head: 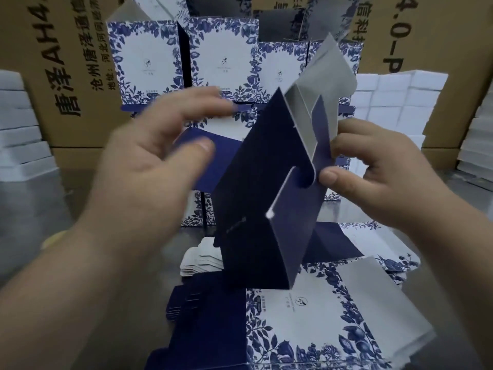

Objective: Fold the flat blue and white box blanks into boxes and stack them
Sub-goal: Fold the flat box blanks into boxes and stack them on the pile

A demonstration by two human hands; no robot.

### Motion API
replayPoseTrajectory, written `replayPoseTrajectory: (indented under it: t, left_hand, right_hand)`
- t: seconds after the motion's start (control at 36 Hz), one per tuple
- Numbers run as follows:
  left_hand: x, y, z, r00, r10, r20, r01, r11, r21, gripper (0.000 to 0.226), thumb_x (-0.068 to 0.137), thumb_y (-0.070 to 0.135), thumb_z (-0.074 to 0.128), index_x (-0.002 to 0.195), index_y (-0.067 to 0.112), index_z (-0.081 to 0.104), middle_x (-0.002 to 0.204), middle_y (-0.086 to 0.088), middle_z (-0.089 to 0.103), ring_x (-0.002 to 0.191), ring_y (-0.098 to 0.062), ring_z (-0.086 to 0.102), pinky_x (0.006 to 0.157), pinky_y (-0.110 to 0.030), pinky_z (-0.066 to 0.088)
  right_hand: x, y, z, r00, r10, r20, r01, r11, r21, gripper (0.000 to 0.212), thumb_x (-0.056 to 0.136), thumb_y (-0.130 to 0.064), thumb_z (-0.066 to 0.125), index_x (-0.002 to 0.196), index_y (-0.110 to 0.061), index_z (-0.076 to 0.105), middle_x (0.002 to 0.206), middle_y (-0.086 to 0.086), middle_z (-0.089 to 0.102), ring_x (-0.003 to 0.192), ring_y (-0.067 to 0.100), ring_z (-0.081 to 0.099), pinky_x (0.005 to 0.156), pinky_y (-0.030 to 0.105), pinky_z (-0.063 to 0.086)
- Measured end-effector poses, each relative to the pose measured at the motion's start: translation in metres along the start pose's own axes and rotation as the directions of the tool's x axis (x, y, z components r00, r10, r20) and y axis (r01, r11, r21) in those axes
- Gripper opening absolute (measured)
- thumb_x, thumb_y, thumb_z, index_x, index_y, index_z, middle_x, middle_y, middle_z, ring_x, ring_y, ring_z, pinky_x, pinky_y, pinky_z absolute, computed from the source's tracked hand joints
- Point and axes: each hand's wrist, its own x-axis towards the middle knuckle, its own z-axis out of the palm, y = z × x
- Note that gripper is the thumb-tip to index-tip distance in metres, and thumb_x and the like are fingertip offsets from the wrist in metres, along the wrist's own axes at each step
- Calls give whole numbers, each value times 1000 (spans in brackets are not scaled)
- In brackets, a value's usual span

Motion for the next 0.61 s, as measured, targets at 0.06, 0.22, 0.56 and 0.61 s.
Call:
replayPoseTrajectory:
  t: [0.06, 0.22, 0.56, 0.61]
  left_hand:
    - [-4, 12, 7, 965, 144, 220, -154, 988, 26, 44, 72, 16, 50, 99, 49, 61, 132, 18, 48, 124, 0, 45, 104, -21, 32]
    - [11, 28, 16, 935, 158, 317, -194, 977, 86, 53, 65, 36, 68, 110, 47, 42, 118, 26, 45, 110, 31, 33, 92, 2, 28]
    - [-8, 31, 9, 941, 143, 306, -205, 962, 182, 17, 63, 37, 47, 78, 30, 42, 127, 13, 35, 106, 19, 38, 93, -8, 31]
    - [-1, 29, 12, 970, 116, 216, -144, 982, 119, 24, 58, 38, 53, 79, 32, 43, 122, 11, 40, 105, 23, 40, 91, -7, 33]
  right_hand:
    - [0, 0, 1, 1000, -11, -6, 11, 1000, 4, 73, 76, -81, 29, 73, -14, 58, 81, 5, 55, 74, 16, 48, 65, 29, 37]
    - [0, -2, 4, 999, -9, 50, 9, 1000, -3, 79, 74, -82, 33, 75, -9, 63, 82, -6, 53, 73, 6, 50, 63, 22, 38]
    - [0, -2, 10, 1000, -21, 18, 20, 1000, 24, 65, 79, -62, 40, 78, -3, 67, 84, 10, 63, 79, 20, 56, 67, 34, 41]
    - [1, -1, 13, 999, 30, -9, -30, 999, 10, 69, 76, -61, 38, 74, 4, 63, 79, 13, 60, 76, 26, 55, 68, 39, 42]
